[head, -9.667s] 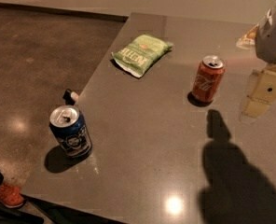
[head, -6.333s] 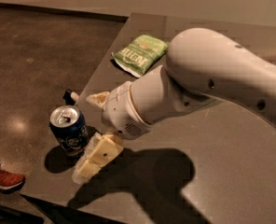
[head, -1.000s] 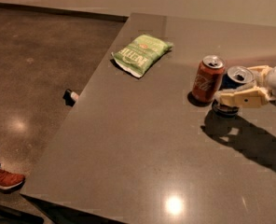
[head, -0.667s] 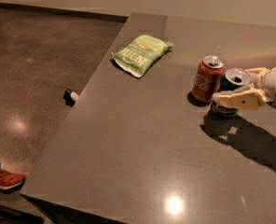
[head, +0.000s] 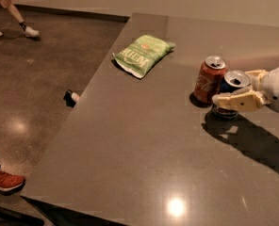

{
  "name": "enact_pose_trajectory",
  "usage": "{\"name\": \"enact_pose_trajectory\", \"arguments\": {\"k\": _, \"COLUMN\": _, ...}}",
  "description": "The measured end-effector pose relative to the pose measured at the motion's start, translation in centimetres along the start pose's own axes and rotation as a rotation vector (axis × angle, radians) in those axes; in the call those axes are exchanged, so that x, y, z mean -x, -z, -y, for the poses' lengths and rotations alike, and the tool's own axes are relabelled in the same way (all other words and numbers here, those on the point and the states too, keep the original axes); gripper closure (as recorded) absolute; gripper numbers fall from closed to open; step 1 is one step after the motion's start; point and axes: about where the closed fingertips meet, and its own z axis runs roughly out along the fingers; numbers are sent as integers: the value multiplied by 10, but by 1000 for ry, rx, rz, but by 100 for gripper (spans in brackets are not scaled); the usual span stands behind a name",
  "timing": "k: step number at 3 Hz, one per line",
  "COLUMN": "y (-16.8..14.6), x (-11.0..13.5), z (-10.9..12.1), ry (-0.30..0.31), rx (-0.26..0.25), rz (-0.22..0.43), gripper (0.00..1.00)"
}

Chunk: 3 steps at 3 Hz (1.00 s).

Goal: Move pepsi can near coke can

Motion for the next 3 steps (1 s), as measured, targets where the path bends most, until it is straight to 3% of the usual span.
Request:
{"name": "enact_pose_trajectory", "arguments": {"k": 1, "y": -1, "x": -1, "z": 1, "ry": 6, "rx": -2, "rz": -12, "gripper": 7}}
{"name": "enact_pose_trajectory", "arguments": {"k": 2, "y": -1, "x": 1, "z": 0, "ry": 8, "rx": 0, "rz": -11, "gripper": 0}}
{"name": "enact_pose_trajectory", "arguments": {"k": 3, "y": -1, "x": 1, "z": 0, "ry": 9, "rx": 0, "rz": -11, "gripper": 0}}
